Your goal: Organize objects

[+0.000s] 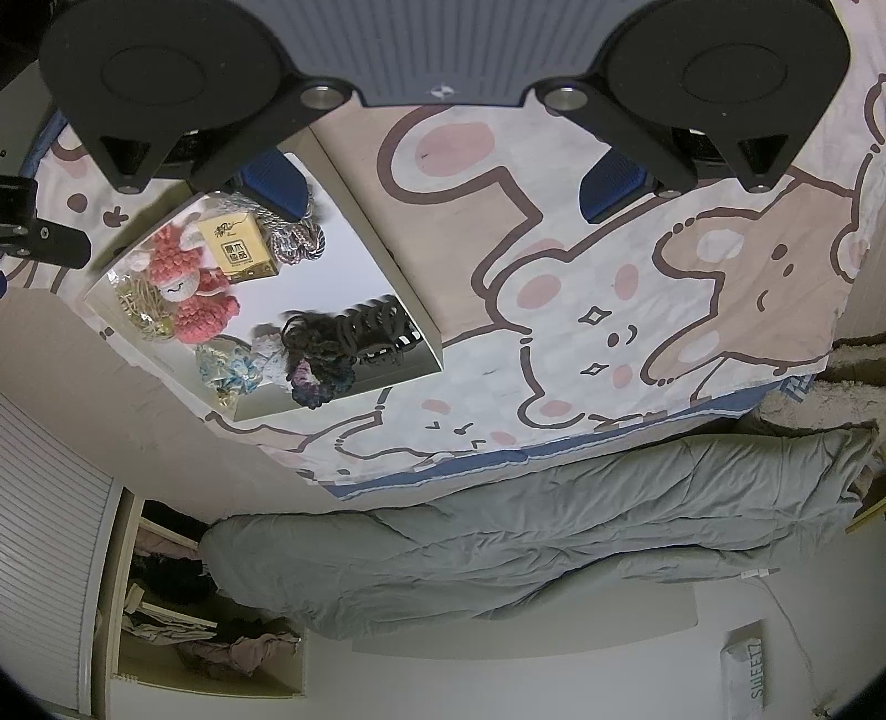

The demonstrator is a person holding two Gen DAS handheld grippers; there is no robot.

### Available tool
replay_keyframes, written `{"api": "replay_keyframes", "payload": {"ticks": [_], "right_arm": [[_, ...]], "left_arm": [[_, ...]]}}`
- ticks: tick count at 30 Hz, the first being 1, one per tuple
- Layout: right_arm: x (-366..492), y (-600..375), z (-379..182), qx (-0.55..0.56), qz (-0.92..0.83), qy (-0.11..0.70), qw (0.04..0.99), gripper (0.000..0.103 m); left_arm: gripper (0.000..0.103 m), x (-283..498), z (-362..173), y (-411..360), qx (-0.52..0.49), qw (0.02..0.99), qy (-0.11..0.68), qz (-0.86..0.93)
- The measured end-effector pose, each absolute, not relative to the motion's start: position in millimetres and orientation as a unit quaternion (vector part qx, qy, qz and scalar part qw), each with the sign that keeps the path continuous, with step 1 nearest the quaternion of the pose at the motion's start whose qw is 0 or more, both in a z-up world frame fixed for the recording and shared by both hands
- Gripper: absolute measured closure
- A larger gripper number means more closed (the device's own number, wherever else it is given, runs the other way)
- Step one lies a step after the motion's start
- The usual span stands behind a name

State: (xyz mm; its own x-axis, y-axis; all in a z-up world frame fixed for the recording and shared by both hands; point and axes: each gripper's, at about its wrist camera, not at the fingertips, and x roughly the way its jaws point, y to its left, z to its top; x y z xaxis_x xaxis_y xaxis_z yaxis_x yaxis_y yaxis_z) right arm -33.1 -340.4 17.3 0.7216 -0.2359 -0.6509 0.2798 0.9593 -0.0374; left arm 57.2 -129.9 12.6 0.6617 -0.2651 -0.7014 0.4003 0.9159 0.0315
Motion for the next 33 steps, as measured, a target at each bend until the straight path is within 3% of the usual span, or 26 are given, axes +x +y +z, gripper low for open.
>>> {"api": "replay_keyframes", "payload": {"ticks": [33], "right_arm": [[-32.3,-340.7,13.9,0.026,-0.139,0.349,0.926,0.001]], "left_arm": [[0.000,57.5,12.7,-129.2,0.087,0.907,0.370,-0.183]]}}
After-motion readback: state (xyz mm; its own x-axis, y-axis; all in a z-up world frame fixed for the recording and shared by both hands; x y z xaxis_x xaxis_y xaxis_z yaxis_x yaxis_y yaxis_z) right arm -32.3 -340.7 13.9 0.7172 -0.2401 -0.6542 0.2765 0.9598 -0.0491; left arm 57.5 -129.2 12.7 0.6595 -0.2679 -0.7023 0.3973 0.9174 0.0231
